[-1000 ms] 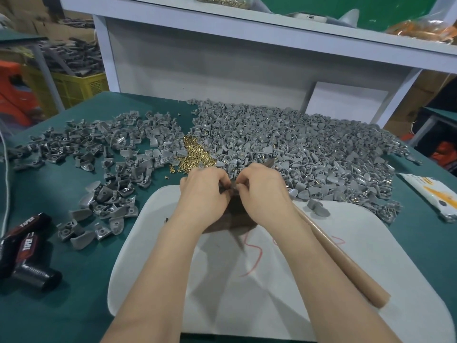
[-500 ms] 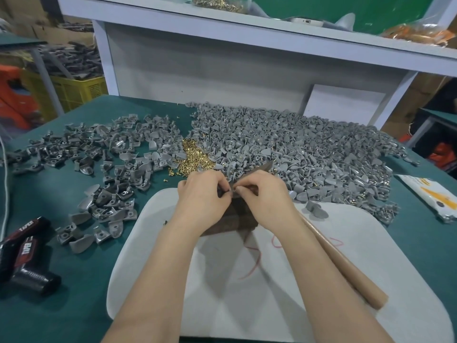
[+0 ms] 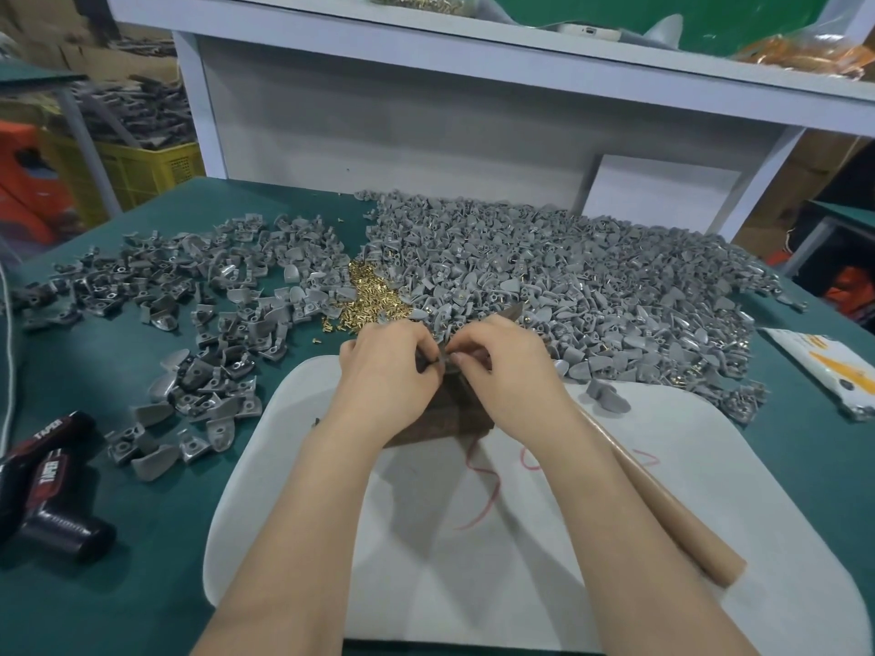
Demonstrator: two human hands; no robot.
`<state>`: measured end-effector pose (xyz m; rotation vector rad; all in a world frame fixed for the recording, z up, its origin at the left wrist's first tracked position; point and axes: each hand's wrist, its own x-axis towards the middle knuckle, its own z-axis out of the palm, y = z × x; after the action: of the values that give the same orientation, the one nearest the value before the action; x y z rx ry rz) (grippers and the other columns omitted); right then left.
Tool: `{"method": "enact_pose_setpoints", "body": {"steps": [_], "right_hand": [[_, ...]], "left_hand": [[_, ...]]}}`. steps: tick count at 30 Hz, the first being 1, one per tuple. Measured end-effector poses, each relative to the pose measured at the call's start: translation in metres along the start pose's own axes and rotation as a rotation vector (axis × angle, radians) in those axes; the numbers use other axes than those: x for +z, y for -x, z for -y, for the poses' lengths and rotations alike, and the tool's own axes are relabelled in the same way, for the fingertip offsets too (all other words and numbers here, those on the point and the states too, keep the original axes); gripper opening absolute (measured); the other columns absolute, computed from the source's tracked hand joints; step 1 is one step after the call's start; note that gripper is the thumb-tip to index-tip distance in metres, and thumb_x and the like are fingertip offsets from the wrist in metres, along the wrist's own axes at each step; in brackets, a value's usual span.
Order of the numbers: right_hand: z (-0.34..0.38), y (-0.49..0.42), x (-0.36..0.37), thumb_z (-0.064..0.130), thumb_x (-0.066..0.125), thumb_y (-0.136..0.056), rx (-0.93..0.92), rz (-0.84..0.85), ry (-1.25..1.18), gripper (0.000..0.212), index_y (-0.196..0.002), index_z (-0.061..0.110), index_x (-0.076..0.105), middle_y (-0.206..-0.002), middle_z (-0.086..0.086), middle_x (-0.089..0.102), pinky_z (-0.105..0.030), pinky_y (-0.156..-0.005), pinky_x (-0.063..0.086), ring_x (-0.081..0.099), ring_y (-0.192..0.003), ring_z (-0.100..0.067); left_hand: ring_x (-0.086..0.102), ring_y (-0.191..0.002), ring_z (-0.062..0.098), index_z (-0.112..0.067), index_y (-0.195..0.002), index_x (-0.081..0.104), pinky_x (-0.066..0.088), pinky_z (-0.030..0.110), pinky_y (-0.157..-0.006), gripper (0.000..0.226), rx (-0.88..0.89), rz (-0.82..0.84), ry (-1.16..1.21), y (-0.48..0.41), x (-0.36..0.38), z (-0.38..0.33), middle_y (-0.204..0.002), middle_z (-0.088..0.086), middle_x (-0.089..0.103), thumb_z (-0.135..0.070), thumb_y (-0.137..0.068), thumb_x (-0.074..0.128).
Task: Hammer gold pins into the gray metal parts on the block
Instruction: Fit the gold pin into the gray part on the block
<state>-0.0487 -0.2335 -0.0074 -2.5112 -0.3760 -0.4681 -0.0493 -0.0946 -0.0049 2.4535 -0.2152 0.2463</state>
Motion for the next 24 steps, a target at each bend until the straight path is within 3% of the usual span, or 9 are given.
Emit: {"method": "enact_pose_setpoints", "body": {"steps": [6,12,18,21,24], "right_hand": [[-0.003,0.0,0.003,0.01,0.062,-0.085,-0.014,-0.024,0.004,0.007,-0.088,0.013,0.068,-0.085,0.006,0.051,-0.03,-0.077,0.042,0.055,-0.081,-0.016],[-0.007,0.001,0.008,0.011,0.065,-0.083,0.037,-0.06,-0.107,0.008,-0.084,0.018,0.068,-0.081,0.011,0.053,-0.017,-0.072,0.04,0.048,-0.071,0.001],[-0.006,0.002,0.009,0.01,0.065,-0.083,0.1,-0.064,-0.173,0.011,-0.08,0.02,0.067,-0.083,0.005,0.061,-0.024,-0.077,0.045,0.056,-0.076,-0.009],[-0.002,0.002,0.008,0.009,0.065,-0.083,0.093,-0.064,-0.12,0.007,-0.082,0.015,0.068,-0.083,0.007,0.056,-0.023,-0.076,0.043,0.054,-0.077,-0.011],[0.003,0.002,0.006,0.009,0.063,-0.084,0.049,-0.063,-0.008,0.005,-0.084,0.01,0.067,-0.089,0.001,0.057,-0.032,-0.078,0.043,0.055,-0.083,-0.018]], "left_hand": [[0.051,-0.107,0.023,-0.031,-0.075,0.056,0.037,0.037,-0.091,0.013,0.003,0.002,0.008,0.0,0.0,0.0,-0.092,-0.009,0.062,-0.027,-0.086,0.062],[0.052,-0.106,0.022,-0.032,-0.075,0.055,0.037,0.038,-0.091,0.014,0.007,-0.004,0.015,0.001,0.0,0.001,-0.093,-0.009,0.062,-0.028,-0.086,0.063],[0.049,-0.108,0.022,-0.032,-0.077,0.055,0.031,0.035,-0.086,0.014,-0.006,-0.004,0.006,0.0,0.001,0.001,-0.097,-0.008,0.062,-0.029,-0.086,0.064],[0.05,-0.108,0.023,-0.032,-0.076,0.055,0.034,0.036,-0.089,0.014,-0.005,-0.002,0.012,0.0,0.0,0.0,-0.097,-0.007,0.063,-0.028,-0.085,0.064],[0.053,-0.105,0.024,-0.03,-0.075,0.056,0.039,0.038,-0.092,0.014,0.0,-0.003,0.025,0.001,-0.001,-0.001,-0.093,-0.007,0.064,-0.027,-0.085,0.065]]}}
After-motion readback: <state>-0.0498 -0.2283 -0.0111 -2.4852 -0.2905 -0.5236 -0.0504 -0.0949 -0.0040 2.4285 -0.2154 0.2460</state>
